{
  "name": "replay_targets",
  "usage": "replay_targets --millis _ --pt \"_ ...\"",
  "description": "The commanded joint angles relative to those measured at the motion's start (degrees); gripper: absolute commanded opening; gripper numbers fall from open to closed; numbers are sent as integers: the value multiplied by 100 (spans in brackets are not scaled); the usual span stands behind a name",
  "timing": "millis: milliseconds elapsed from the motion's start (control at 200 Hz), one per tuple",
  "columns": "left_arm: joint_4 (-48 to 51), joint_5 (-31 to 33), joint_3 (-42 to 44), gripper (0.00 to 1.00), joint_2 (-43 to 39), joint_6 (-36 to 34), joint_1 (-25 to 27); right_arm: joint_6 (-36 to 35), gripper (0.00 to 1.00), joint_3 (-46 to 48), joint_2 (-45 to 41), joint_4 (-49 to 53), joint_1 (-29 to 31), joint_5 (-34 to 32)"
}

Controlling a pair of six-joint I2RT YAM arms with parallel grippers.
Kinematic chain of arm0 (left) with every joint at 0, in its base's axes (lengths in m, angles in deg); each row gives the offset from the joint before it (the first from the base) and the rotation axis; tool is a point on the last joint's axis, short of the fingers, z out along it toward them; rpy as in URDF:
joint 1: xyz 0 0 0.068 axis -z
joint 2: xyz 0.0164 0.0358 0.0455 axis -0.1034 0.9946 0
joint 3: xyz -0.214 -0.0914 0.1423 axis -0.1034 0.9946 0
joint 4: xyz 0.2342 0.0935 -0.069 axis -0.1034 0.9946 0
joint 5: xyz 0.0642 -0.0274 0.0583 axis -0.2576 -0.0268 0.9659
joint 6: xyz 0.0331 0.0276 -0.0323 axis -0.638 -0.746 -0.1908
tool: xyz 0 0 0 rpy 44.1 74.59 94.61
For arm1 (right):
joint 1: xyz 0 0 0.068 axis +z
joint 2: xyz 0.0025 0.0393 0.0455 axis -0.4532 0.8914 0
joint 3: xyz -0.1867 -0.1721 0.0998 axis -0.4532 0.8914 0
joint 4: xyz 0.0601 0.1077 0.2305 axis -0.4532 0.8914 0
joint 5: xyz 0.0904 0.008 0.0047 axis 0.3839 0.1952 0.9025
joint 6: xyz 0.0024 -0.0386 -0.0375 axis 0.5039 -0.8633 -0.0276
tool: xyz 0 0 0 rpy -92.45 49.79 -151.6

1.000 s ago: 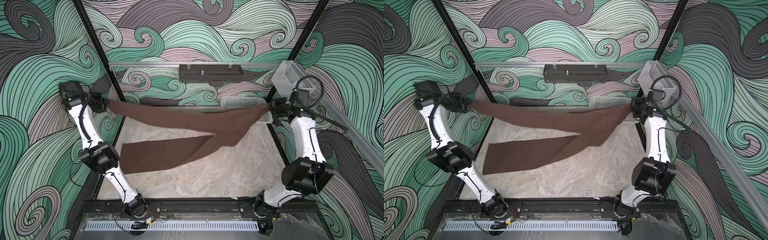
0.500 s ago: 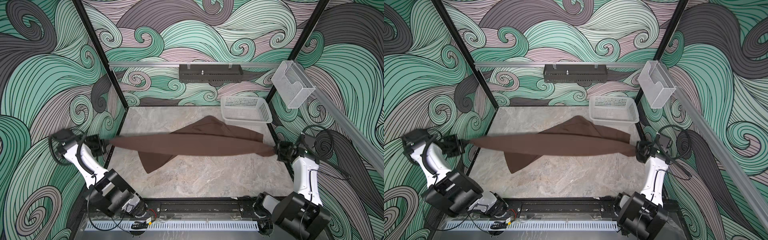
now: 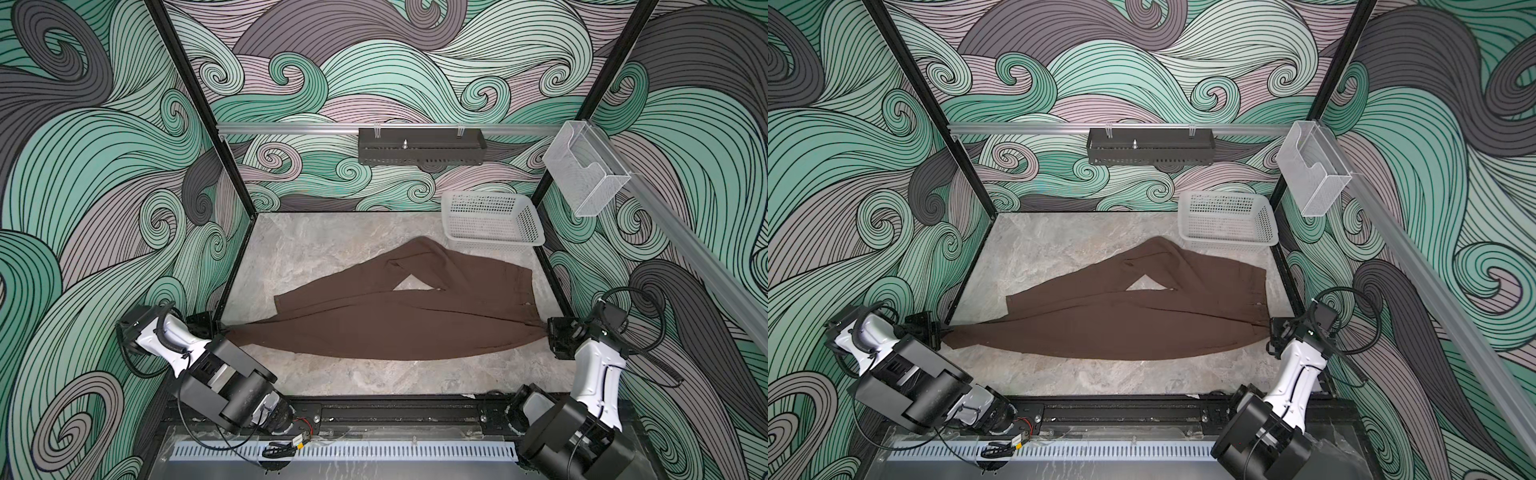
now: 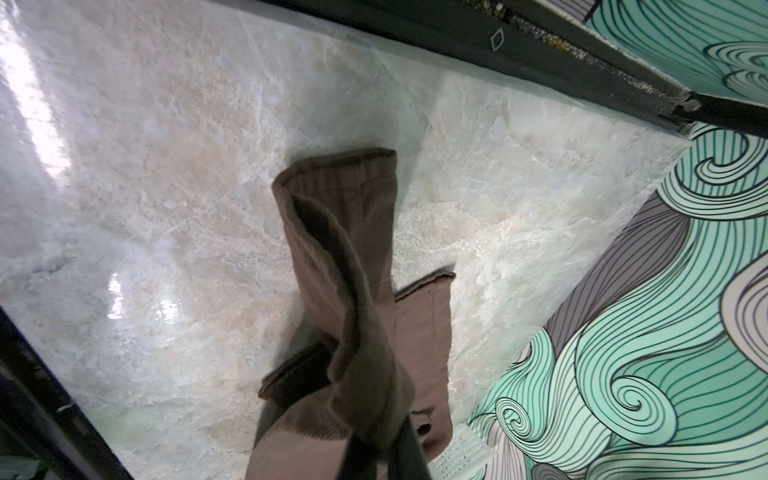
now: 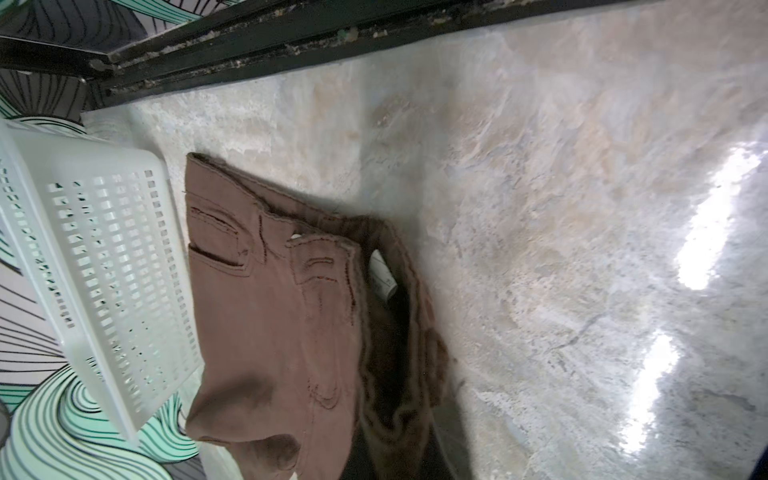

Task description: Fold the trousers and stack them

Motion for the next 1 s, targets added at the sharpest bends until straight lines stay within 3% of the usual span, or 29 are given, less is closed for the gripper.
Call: replay_targets --millis 0,120,180,290,385,480,630,791,996 --pt "60 576 86 0 -178 -279 -38 -310 0 193 -100 -1 -43 -552" --pt "94 844 175 0 -213 -332 -49 -375 0 337 -135 25 -51 -828" --pt "142 902 163 1 -201 -340 -56 -375 11 360 -180 63 -45 -940" --pt "246 908 52 35 -222 -344 -58 -341 37 294 -289 188 -46 -990" --pt "410 846 -143 51 -305 -318 -58 -270 62 55 -342 466 -39 -978" --pt "594 713 -408 64 -417 -314 -17 -239 74 -307 -264 764 -29 -869" --pt "826 672 -872 98 -565 -310 336 -67 82 -794 -198 1013 202 -643" --pt "692 551 -1126 99 -697 -195 1018 256 85 -1123 -266 928 1042 -556" --pt "265 446 -807 95 -203 -168 1855 525 81 -917 199 434 2732 -198"
